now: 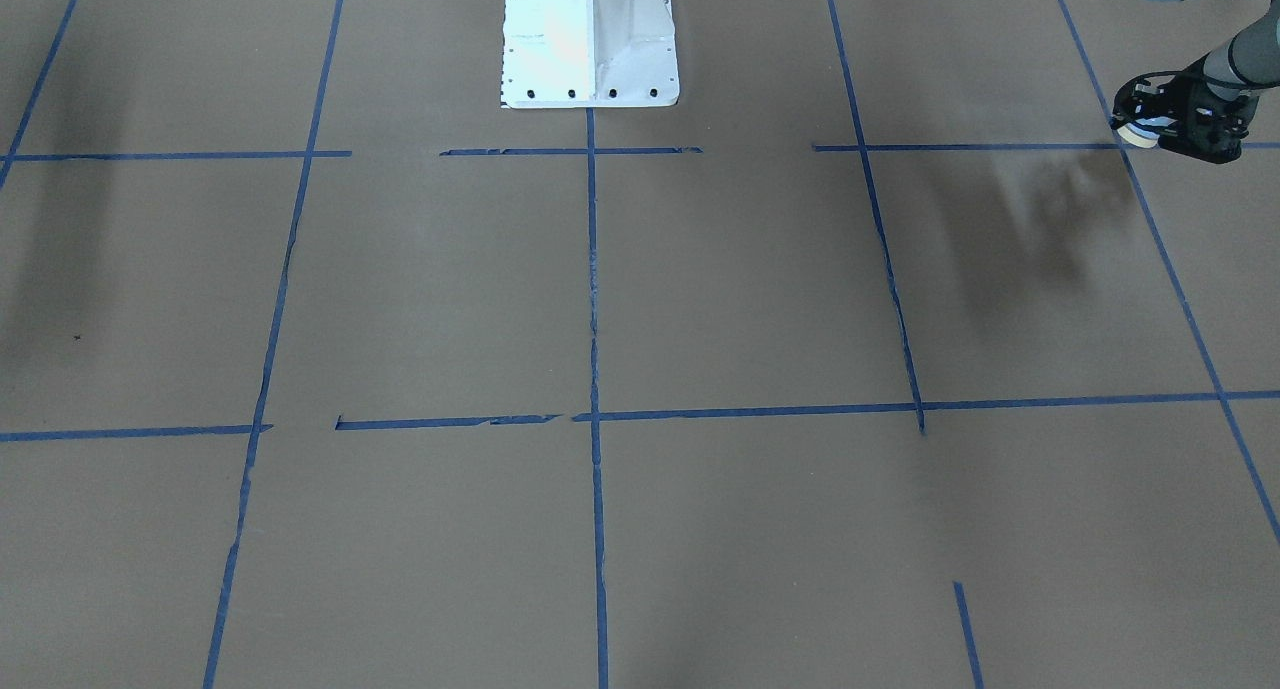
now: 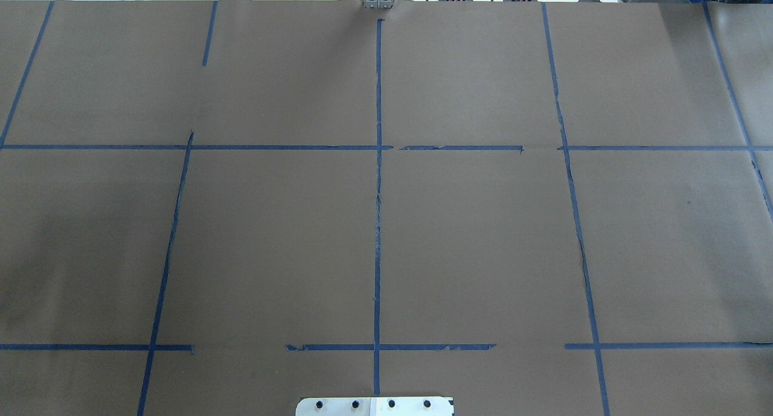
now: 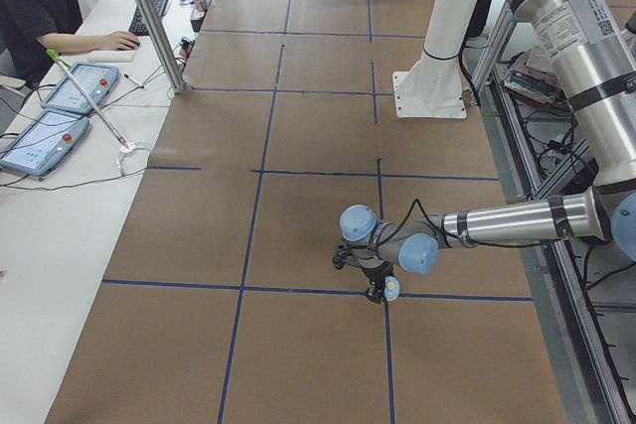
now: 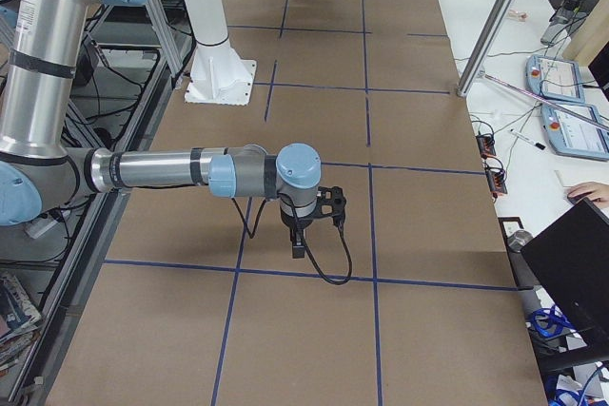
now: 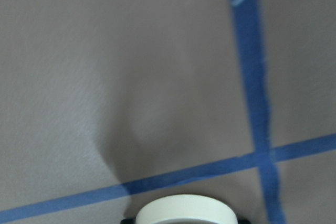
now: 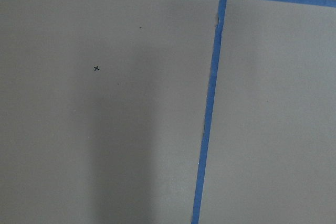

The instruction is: Place and press bell with both arms

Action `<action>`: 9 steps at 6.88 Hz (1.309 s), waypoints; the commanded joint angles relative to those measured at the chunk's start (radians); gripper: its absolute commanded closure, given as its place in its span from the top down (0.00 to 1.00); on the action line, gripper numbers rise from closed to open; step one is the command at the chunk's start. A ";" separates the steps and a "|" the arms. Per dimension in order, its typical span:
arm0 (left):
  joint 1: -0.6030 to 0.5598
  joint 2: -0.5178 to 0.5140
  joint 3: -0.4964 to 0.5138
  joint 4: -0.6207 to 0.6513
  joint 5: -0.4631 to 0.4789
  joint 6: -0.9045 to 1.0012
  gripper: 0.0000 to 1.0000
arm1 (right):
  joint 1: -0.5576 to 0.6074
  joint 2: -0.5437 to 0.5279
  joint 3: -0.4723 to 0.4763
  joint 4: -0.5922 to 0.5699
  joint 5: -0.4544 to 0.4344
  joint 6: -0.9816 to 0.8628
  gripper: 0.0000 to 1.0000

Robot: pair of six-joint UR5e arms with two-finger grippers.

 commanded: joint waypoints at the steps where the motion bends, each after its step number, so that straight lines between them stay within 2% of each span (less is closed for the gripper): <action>1: -0.088 -0.097 -0.048 0.004 -0.001 -0.098 0.04 | 0.000 0.000 0.001 0.000 0.001 0.001 1.00; 3: -0.079 -0.270 -0.060 0.005 -0.002 -0.398 0.04 | 0.000 0.001 0.001 0.000 0.001 0.003 1.00; 4: -0.060 -0.349 -0.046 0.005 -0.004 -0.488 0.04 | 0.000 0.002 0.001 0.000 0.001 0.003 1.00; 5: 0.004 -0.448 -0.033 0.012 -0.002 -0.619 0.04 | 0.000 0.002 0.002 0.000 0.009 0.003 1.00; 6: 0.071 -0.580 -0.023 0.091 -0.001 -0.730 0.04 | 0.000 0.002 0.001 0.000 0.009 0.004 1.00; 7: 0.128 -0.774 0.012 0.275 0.007 -0.790 0.04 | 0.000 0.003 0.001 0.000 0.009 0.004 1.00; 8: 0.183 -0.966 0.094 0.414 0.094 -0.867 0.04 | 0.000 0.006 0.001 0.000 0.009 0.004 1.00; 9: 0.229 -1.106 0.230 0.418 0.151 -0.989 0.04 | 0.000 0.006 -0.001 0.000 0.009 0.006 1.00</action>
